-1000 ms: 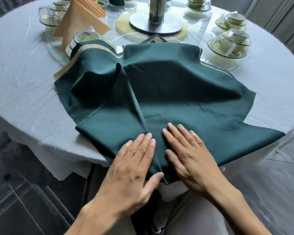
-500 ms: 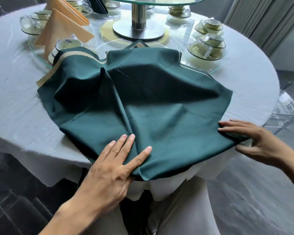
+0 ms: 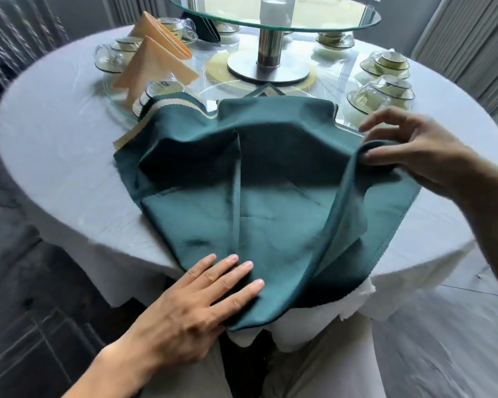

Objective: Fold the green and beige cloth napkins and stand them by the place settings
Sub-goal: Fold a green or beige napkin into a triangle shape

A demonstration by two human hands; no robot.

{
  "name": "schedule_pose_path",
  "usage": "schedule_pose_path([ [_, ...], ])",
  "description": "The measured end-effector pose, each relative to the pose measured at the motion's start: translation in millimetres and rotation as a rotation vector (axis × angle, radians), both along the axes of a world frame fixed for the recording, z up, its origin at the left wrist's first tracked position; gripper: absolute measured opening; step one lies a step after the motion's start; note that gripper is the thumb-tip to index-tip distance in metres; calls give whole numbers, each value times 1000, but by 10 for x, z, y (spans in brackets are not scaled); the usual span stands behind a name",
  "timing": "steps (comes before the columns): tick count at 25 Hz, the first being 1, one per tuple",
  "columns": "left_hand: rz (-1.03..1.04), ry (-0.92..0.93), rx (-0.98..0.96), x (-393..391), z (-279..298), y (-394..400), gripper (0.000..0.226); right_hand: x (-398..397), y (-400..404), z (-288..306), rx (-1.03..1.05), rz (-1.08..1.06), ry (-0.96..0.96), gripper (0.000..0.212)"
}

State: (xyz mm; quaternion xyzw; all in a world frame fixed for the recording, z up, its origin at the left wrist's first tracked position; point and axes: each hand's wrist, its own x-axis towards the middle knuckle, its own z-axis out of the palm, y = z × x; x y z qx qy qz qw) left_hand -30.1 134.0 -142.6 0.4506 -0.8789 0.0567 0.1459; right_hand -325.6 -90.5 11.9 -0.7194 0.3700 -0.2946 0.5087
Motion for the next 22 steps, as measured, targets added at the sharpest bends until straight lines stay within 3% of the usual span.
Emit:
schedule_pose_path([
  [6, -64, 25, 5, 156, 6, 49, 53, 1134, -460, -47, -263, 124, 462, 38],
  [9, -53, 100, 24, 343, 57, 131, 64, 1385, -423, -233, -355, 150, 607, 37],
  [12, 110, 364, 64, 431, 113, 239, 65, 1382, -276, -489, -474, 37, 524, 44],
  [15, 492, 710, -31, 313, 153, 370, 36, 1187, -15, -779, -494, -324, 347, 47],
  [18, 741, 981, 151, 141, 125, 449, 31, 901, 267, -997, -407, -483, 634, 41],
  [20, 720, 1140, 301, 50, 73, 441, 42, 757, 421, -1009, -290, -460, 788, 47],
  [22, 675, 1255, 322, -1, 116, 377, 44, 712, 541, -954, -181, -416, 798, 49],
])
